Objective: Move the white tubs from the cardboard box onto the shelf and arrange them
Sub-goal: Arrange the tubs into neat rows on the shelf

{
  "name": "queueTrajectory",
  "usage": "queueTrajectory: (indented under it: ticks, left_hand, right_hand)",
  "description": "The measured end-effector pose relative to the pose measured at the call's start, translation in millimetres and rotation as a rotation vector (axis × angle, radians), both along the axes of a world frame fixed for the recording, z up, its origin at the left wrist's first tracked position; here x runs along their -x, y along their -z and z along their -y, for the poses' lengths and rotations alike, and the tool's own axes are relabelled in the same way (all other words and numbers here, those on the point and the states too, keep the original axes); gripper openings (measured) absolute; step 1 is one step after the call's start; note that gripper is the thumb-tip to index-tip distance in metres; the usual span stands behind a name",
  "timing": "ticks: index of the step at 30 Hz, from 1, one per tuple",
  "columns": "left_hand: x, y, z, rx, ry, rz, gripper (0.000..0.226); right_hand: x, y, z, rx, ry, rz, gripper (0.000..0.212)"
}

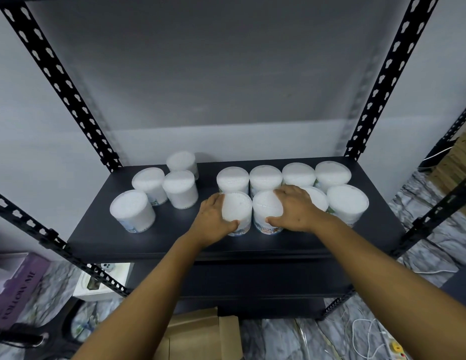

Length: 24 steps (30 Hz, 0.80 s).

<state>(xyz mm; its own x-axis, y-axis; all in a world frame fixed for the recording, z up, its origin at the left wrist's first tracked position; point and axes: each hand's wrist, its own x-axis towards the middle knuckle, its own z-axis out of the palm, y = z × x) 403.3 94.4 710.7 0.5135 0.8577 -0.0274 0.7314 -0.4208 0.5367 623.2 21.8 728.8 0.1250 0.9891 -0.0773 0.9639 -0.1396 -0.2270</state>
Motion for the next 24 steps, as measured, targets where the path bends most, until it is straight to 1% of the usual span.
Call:
queueTrajectory:
  ticks: [3,7,13,18,24]
  left_hand:
    - [0.3,1.7,2.2,-0.016,-0.04,0.029,0.089]
    - [-1.0,3.1,3.1,-0.029,-0.062,0.039,0.086]
    - [-0.8,3.0,3.1,-0.039,-0.063,0.042,0.085]
    - [-1.1,4.4,2.9,-0.039,-0.07,0.05,0.084]
    - [-0.7,4.2,2.0,-0.033,-0.062,0.04,0.084]
  right_hand:
    - [-1.6,1.7,1.5,-0.023,0.013,0.001,0.09]
    - [-1.2,3.7,0.8,-0.02,0.018,0.01,0.089]
    - [-2.9,4.3,-0.3,0.0,0.0,0.007,0.088]
    - [-1.8,5.9,0.8,-0.051,0.023,0.024,0.088]
    - [-1.8,5.9,-0.4,-0.026,0.007,0.027,0.087]
